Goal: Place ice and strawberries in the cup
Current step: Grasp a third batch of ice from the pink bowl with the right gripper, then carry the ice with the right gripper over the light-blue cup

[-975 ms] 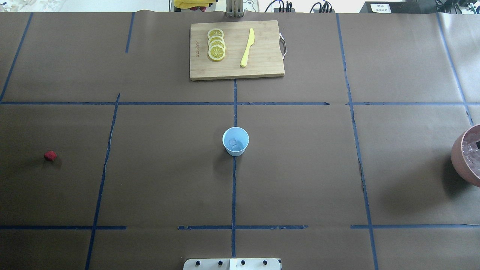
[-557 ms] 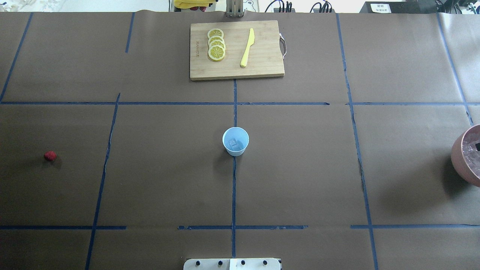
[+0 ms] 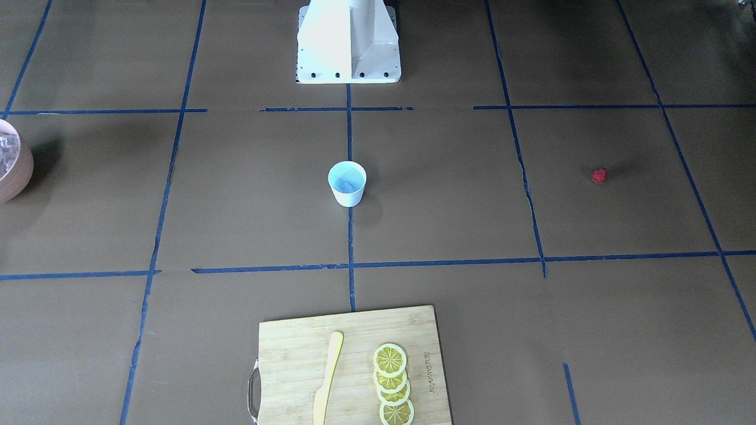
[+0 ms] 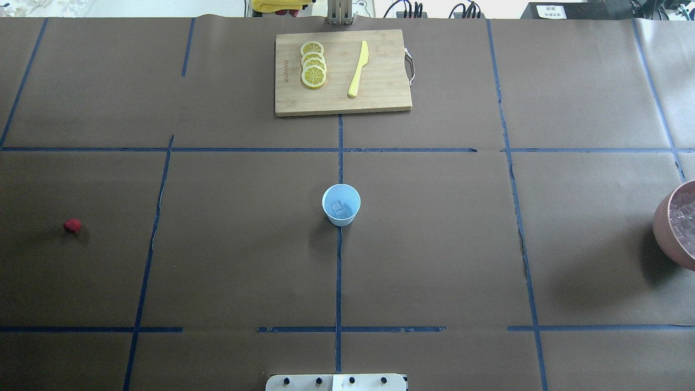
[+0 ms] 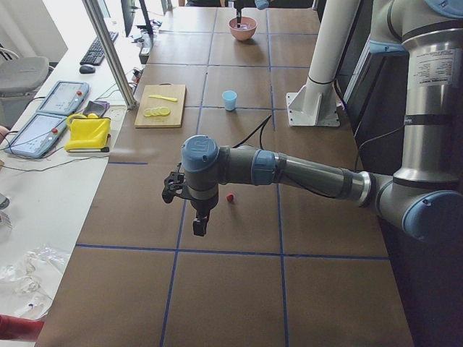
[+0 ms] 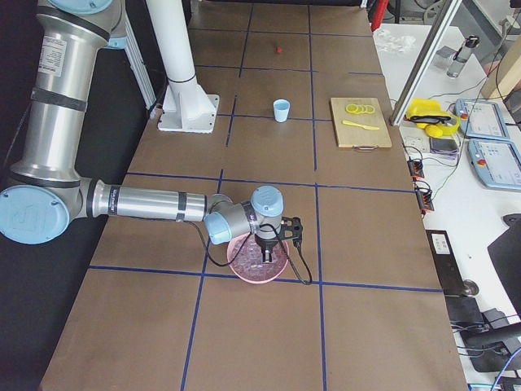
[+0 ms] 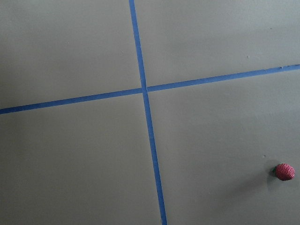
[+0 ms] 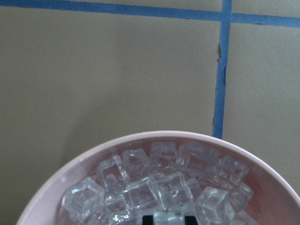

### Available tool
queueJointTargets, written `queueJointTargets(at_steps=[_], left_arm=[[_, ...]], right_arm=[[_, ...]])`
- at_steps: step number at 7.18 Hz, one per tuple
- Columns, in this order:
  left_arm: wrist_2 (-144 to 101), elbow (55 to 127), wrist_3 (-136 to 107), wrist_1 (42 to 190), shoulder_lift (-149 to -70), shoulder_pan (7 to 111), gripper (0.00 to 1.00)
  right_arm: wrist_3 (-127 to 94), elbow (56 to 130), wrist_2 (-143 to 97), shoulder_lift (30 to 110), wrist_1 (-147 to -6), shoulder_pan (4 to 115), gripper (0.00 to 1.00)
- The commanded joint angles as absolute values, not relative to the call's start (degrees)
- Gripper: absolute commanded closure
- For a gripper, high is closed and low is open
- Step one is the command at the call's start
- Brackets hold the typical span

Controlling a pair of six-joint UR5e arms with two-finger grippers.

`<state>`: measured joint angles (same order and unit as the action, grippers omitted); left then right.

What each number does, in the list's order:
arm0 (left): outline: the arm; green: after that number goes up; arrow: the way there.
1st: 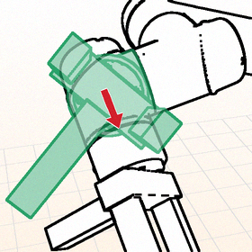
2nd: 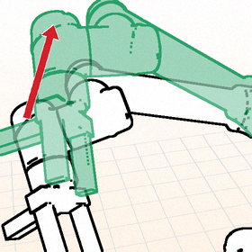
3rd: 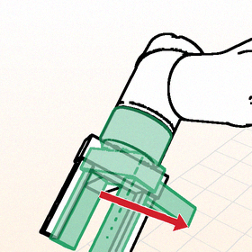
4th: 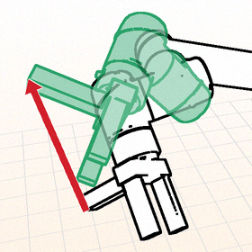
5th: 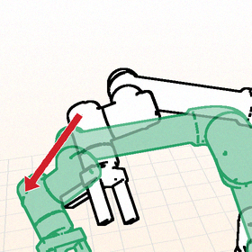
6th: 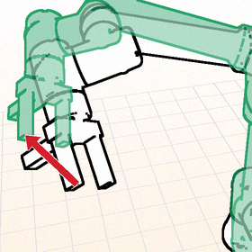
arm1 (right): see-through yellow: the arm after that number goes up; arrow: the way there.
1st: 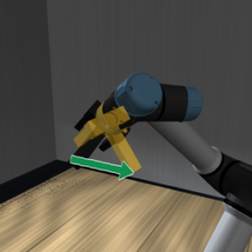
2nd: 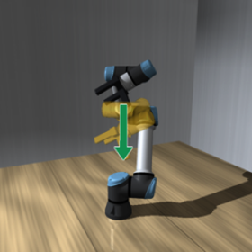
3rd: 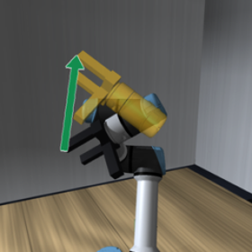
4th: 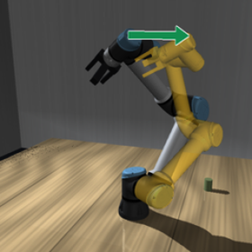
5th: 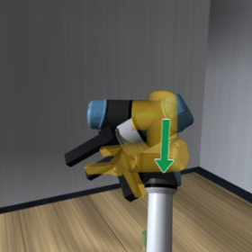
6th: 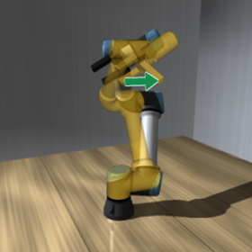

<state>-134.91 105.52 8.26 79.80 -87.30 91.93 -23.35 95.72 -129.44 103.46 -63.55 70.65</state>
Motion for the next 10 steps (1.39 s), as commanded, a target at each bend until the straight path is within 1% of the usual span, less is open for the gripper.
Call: queueJointTargets(at_steps=[1, 3, 4, 5, 6, 8, 10], left_arm=[[-134.91, 105.56, 8.26, 79.80, -87.36, 91.93, 0.00], [-134.91, 105.73, 8.26, 79.72, -87.28, 92.02, 0.00], [-134.91, 105.82, 8.26, 79.80, -87.28, 92.02, 0.00], [-135.00, 105.82, 8.26, 79.72, -87.28, 92.02, 0.00], [-135.00, 105.82, 8.26, 79.72, -87.28, 92.02, 0.00], [-135.00, 105.73, 8.26, 79.72, -87.28, 91.93, 0.00], [-135.00, 105.73, 8.26, 79.72, -87.28, 92.02, 0.00]], right_arm=[[-23.29, 96.93, -129.72, 103.62, -63.46, 70.75, 1.00], [-23.64, 102.72, -131.56, 103.89, -65.21, 71.36, 1.00], [-30.17, 107.62, -131.92, 102.93, -67.83, 71.37, 1.00], [-40.85, 109.67, -132.10, 98.48, -68.81, 70.76, 1.00], [-52.44, 111.69, -131.58, 94.78, -68.73, 65.79, 1.00], [-77.99, 111.97, -131.05, 80.41, -68.73, 56.05, 1.00], [-99.75, 110.05, -120.48, 64.59, -69.17, 41.30, 0.99]])
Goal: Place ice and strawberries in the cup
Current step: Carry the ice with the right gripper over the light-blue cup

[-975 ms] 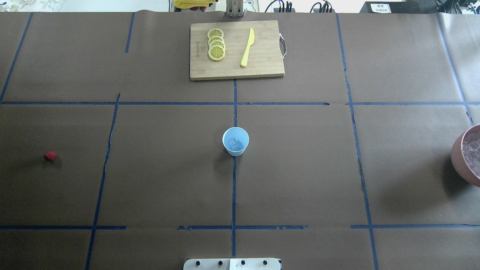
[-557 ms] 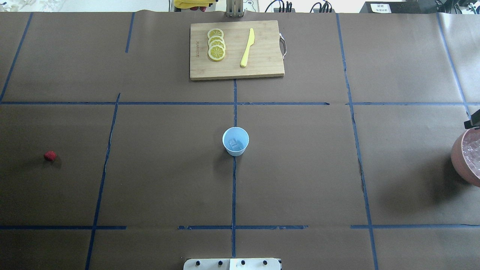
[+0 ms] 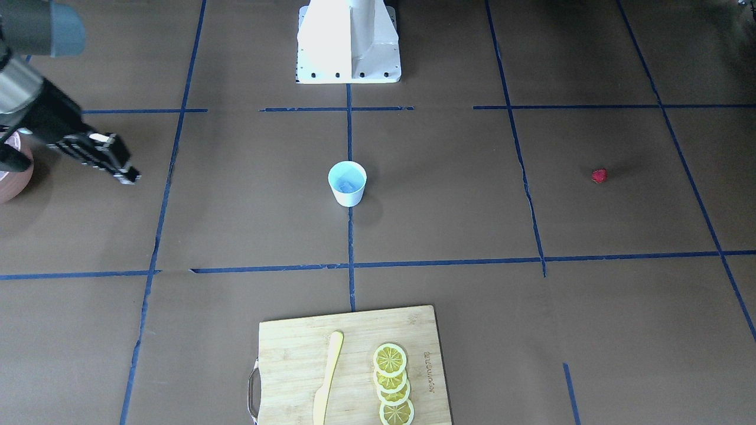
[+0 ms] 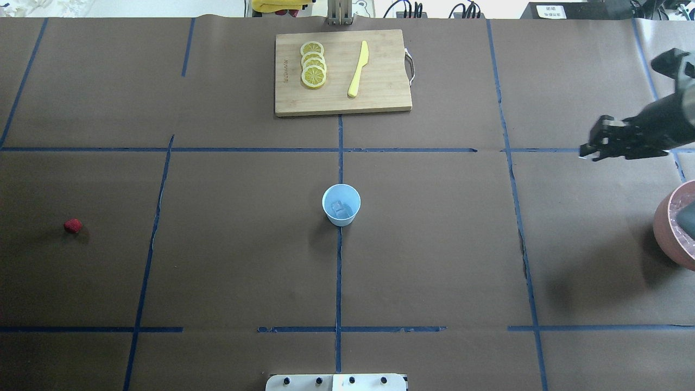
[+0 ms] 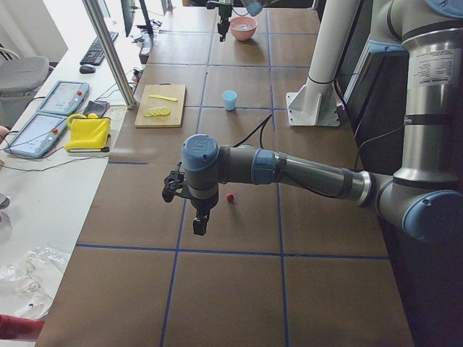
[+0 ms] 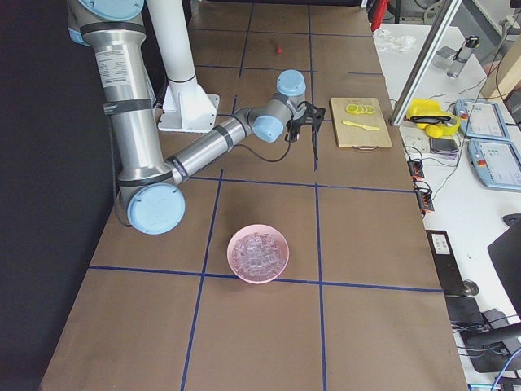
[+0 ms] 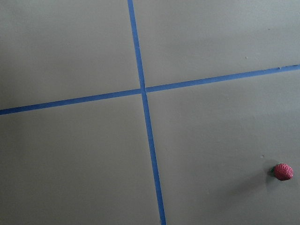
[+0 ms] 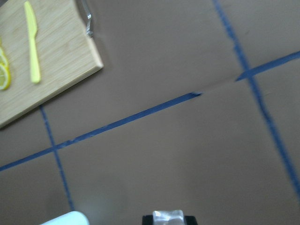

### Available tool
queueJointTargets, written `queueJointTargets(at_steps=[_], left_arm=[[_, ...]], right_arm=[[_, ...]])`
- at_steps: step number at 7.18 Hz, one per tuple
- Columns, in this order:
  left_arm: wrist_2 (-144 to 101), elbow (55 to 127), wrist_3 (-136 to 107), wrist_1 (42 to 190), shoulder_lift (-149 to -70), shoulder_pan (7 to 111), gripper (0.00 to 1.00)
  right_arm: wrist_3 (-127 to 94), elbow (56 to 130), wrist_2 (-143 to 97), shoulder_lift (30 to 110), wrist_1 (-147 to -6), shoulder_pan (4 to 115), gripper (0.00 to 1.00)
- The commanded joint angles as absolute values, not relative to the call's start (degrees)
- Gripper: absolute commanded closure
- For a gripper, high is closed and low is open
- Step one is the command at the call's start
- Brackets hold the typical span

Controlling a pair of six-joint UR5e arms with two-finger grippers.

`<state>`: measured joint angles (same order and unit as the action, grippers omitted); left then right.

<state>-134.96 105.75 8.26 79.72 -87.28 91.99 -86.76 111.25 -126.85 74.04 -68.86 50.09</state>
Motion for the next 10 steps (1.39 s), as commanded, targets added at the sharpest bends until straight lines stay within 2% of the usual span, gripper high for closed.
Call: queueJointTargets(at_steps=[1, 3, 5, 8, 9, 10], left_arm=[[-134.91, 105.65, 8.26, 79.63, -87.28, 92.02, 0.00], [-135.09, 105.73, 8.35, 79.80, -86.58, 91.93, 0.00], [-136.14, 105.73, 8.26, 79.80, -86.49, 91.93, 0.00], [-136.23, 105.82, 8.26, 79.80, -86.48, 91.93, 0.00], [-136.14, 105.73, 8.26, 79.80, -86.48, 92.02, 0.00], [-136.23, 105.73, 8.26, 79.80, -86.48, 91.93, 0.00]], right_arm=[[-104.89, 106.73, -116.06, 58.94, -69.17, 37.22, 0.99], [-107.48, 97.34, -109.19, 50.57, -68.82, 32.71, 0.98], [-107.14, 96.60, -108.99, 50.98, -68.91, 31.73, 0.98], [-106.44, 94.84, -108.90, 51.95, -68.91, 30.06, 0.90], [-106.44, 94.83, -108.90, 52.03, -68.91, 30.06, 0.75], [-106.44, 94.40, -108.90, 51.94, -68.99, 30.06, 0.41]])
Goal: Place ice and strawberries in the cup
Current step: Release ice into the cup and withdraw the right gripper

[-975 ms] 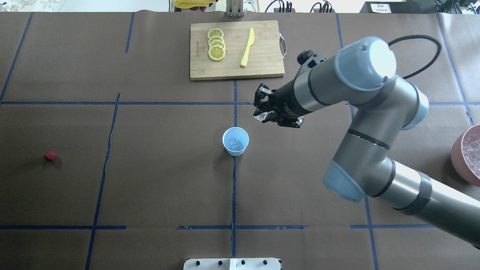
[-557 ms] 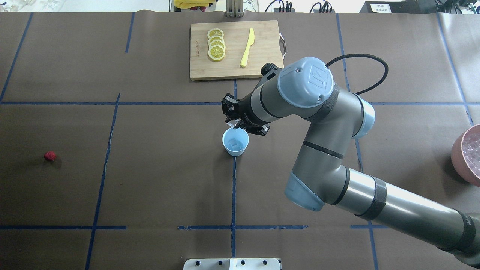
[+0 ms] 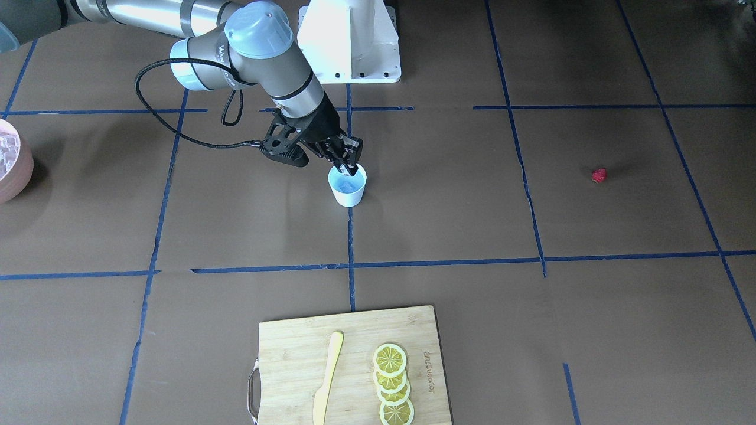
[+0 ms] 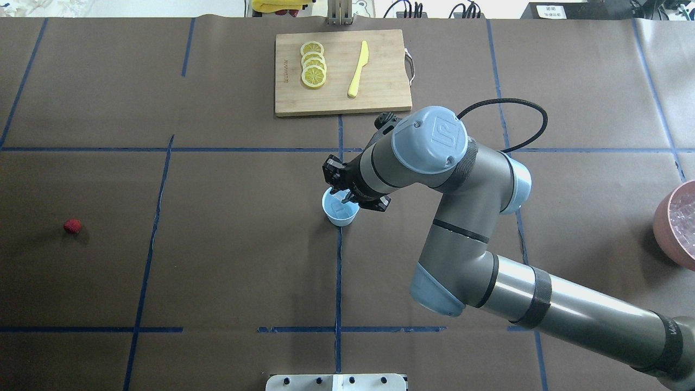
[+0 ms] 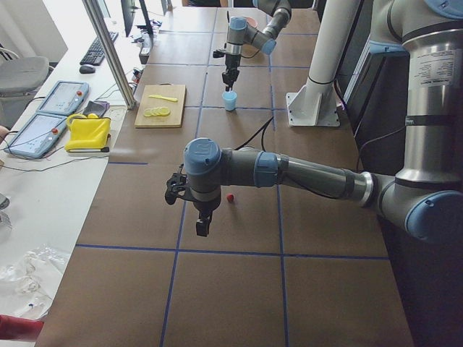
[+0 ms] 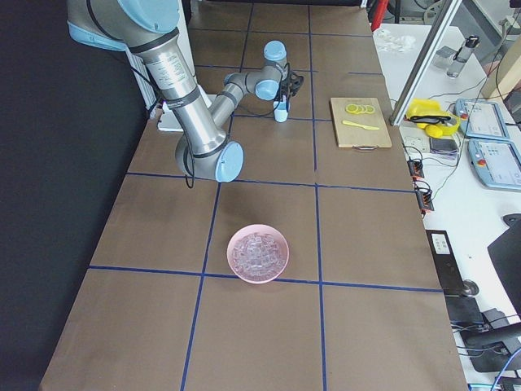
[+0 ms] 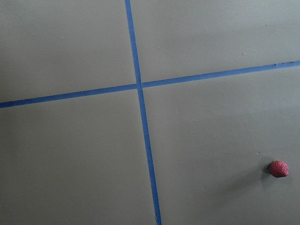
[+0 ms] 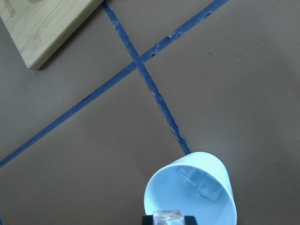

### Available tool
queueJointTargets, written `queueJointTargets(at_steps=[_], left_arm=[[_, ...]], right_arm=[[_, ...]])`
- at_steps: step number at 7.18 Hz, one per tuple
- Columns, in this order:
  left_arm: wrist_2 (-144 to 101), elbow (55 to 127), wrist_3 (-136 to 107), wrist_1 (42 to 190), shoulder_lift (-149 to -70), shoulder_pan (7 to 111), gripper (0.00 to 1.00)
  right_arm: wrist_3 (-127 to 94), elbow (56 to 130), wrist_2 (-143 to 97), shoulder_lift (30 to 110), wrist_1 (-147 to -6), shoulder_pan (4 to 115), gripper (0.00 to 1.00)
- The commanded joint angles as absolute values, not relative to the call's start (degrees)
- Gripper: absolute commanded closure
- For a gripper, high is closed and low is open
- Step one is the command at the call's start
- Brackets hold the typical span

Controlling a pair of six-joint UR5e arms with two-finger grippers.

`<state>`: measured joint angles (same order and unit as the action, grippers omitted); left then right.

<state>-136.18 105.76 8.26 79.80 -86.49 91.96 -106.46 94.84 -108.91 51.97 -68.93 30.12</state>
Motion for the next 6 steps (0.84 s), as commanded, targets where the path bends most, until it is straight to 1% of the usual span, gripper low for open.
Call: queueJointTargets(at_steps=[1, 2, 4, 5, 6], left_arm=[[-136.23, 105.73, 8.26, 79.80, -86.48, 91.93, 0.00], [-136.14, 105.91, 8.35, 79.80, -86.48, 92.02, 0.00], [-136.40, 105.21, 8.61, 79.72, -86.05, 91.93, 0.00], [-143.45, 104.94, 8.35, 79.80, -86.04, 91.24, 0.00], [-145.35, 105.29, 5.48, 79.80, -86.04, 88.79, 0.00]], right_arm=[[-106.35, 94.31, -108.90, 51.94, -68.99, 30.06, 0.31], [-106.00, 94.31, -108.90, 51.86, -69.08, 30.06, 0.26], [-106.17, 95.09, -109.94, 51.68, -69.60, 31.89, 0.25], [-106.08, 98.23, -114.56, 52.81, -73.52, 36.43, 0.00], [-102.95, 104.27, -121.74, 57.52, -77.13, 43.09, 0.00]])
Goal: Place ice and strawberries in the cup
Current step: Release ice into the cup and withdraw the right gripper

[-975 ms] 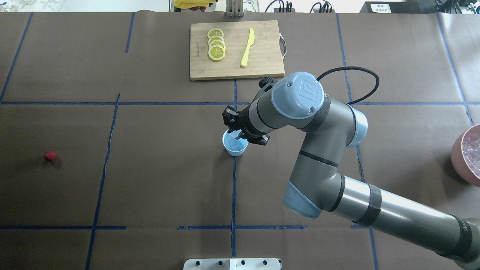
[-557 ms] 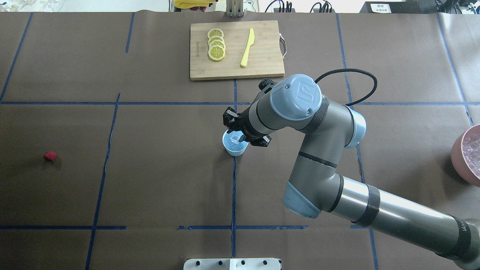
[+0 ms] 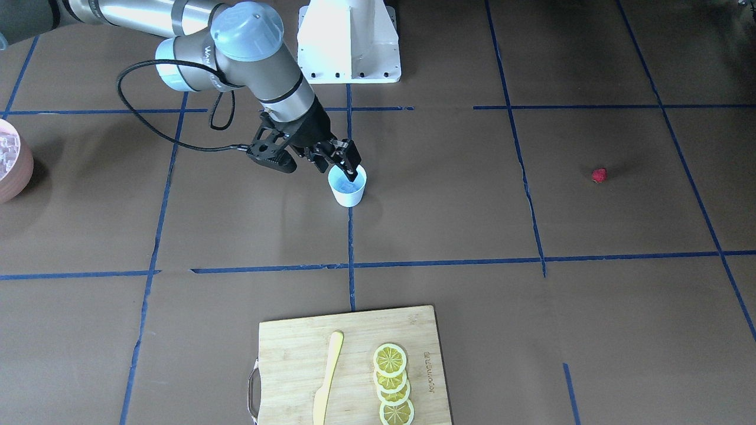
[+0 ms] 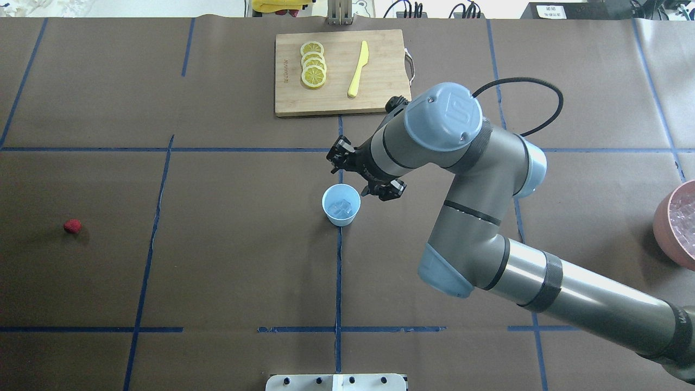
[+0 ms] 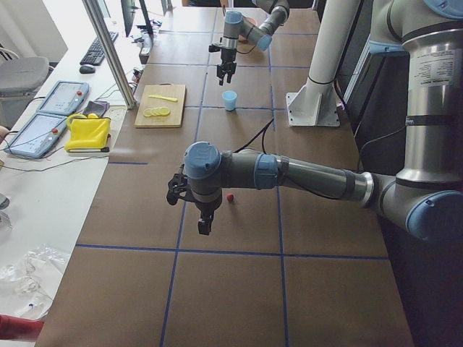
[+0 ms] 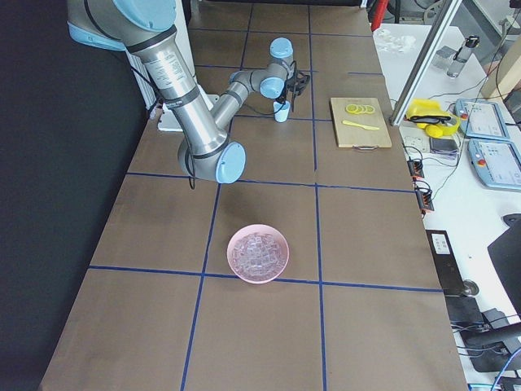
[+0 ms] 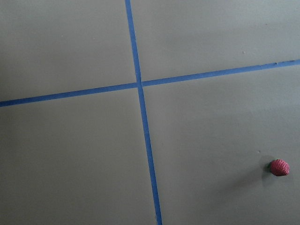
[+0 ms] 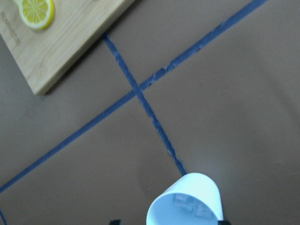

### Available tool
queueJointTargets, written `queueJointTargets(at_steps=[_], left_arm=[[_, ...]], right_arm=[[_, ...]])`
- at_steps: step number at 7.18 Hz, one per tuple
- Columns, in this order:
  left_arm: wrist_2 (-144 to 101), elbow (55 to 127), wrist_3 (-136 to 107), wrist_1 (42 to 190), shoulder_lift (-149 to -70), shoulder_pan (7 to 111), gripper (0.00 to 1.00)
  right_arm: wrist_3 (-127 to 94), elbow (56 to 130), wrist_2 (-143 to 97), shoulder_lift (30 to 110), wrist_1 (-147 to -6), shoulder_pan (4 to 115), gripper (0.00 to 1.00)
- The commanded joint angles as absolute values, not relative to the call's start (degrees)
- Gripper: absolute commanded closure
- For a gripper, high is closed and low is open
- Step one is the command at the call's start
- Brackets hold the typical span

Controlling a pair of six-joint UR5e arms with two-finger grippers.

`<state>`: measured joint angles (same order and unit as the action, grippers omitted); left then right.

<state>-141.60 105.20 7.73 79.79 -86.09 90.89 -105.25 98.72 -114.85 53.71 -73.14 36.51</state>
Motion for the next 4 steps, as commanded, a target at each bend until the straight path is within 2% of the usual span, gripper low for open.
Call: queueJointTargets(at_steps=[1, 3, 4], left_arm=[[-145.37, 105.29, 4.58, 80.76, -86.04, 86.59, 0.00], [-145.20, 104.85, -2.49, 86.18, -86.13, 80.56, 0.00], [-140.24, 104.77, -11.60, 93.53, -86.13, 75.20, 0.00]], right_arm=[[-93.87, 109.81, -129.82, 63.75, -79.34, 51.42, 0.00], [-73.76, 115.82, -137.44, 79.11, -80.07, 63.75, 0.00], [-59.99, 116.01, -138.07, 86.15, -80.07, 68.25, 0.00]])
